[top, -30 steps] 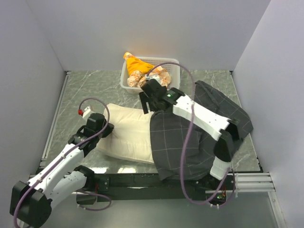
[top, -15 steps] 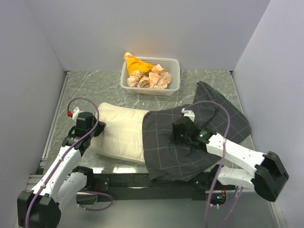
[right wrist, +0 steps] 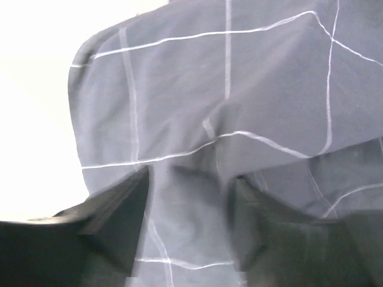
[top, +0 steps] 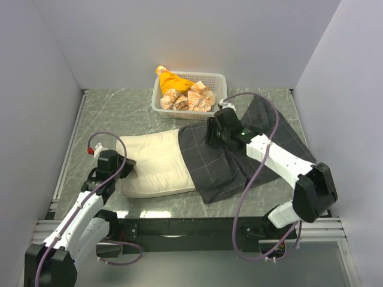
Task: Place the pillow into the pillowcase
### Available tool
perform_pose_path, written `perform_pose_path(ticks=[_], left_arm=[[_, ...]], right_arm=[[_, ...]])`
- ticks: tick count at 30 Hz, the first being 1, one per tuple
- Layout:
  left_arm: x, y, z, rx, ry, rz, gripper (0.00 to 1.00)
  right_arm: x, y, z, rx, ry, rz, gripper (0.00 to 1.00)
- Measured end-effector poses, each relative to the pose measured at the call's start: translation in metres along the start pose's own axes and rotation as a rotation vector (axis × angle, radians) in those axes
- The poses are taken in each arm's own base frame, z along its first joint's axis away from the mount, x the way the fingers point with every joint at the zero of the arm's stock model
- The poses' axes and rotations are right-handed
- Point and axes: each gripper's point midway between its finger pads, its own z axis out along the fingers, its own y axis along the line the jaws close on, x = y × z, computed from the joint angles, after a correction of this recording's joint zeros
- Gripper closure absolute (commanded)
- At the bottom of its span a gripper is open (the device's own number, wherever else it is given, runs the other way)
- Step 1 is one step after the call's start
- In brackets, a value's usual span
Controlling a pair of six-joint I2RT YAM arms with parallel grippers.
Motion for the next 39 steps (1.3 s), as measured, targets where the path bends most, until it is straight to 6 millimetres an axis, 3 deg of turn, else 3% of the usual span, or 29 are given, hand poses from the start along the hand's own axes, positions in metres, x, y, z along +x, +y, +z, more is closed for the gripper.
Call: perform_pose_path(ticks=[1,5,8,11,13,18,23,27,29,30,31,32,33,34,35,38,39], left_arm=[[0.001,-0.001,0.001,0.005,0.006,0.003,0.6],[0.006,-0.003,0.001,0.017,0.029,0.014,0.4],[0.006,-0.003,0.0,0.017,0.027,0.015,0.3],[0.002,0.001,-0.003,-0.002,-0.001,0.01,0.18],[-0.002,0.005,-0.006,-0.02,-0.028,0.001,0.17],[-0.001,0.017,-0.009,-0.047,-0.045,-0.015,0.13],[0.012,0.028,0.0,-0.043,-0.028,-0.043,0.14],[0.015,0.028,0.004,-0.023,-0.03,-0.061,0.21],[0.016,0.028,0.005,-0.023,-0.028,-0.063,0.3],[0.016,0.028,0.006,-0.023,-0.026,-0.063,0.33],[0.017,0.028,0.007,-0.024,-0.024,-0.065,0.45],[0.017,0.029,0.007,-0.026,-0.023,-0.065,0.56],[0.017,0.028,0.007,-0.026,-0.022,-0.068,0.69],[0.017,0.027,0.007,-0.021,-0.02,-0.067,0.9],[0.017,0.025,0.007,-0.01,-0.018,-0.069,0.99],[0.018,0.015,0.007,0.033,-0.011,-0.06,0.99],[0.018,0.014,0.006,0.037,-0.009,-0.054,0.99]], right_arm=[[-0.003,0.002,-0.004,-0.008,-0.014,-0.005,0.22],[0.012,0.001,-0.04,-0.007,-0.076,-0.035,0.21],[0.048,0.013,-0.084,-0.089,-0.116,-0.063,0.21],[0.088,0.028,-0.108,-0.166,-0.106,-0.088,0.21],[0.114,0.027,-0.11,-0.161,-0.08,-0.097,0.21],[0.176,-0.004,-0.088,-0.038,0.023,-0.15,0.2],[0.203,-0.001,-0.079,-0.021,0.074,-0.182,0.19],[0.219,0.007,-0.067,-0.016,0.099,-0.201,0.19],[0.225,0.009,-0.061,-0.008,0.108,-0.208,0.21],[0.229,0.008,-0.056,0.004,0.115,-0.214,0.28],[0.232,0.007,-0.053,0.014,0.12,-0.218,0.32],[0.235,0.005,-0.05,0.03,0.124,-0.223,0.45],[0.238,0.001,-0.046,0.052,0.126,-0.228,0.52],[0.239,-0.002,-0.044,0.067,0.129,-0.237,0.6],[0.24,-0.005,-0.042,0.087,0.125,-0.243,0.78],[0.234,-0.004,-0.04,0.134,0.112,-0.266,1.0],[0.23,0.0,-0.041,0.147,0.11,-0.279,1.0]])
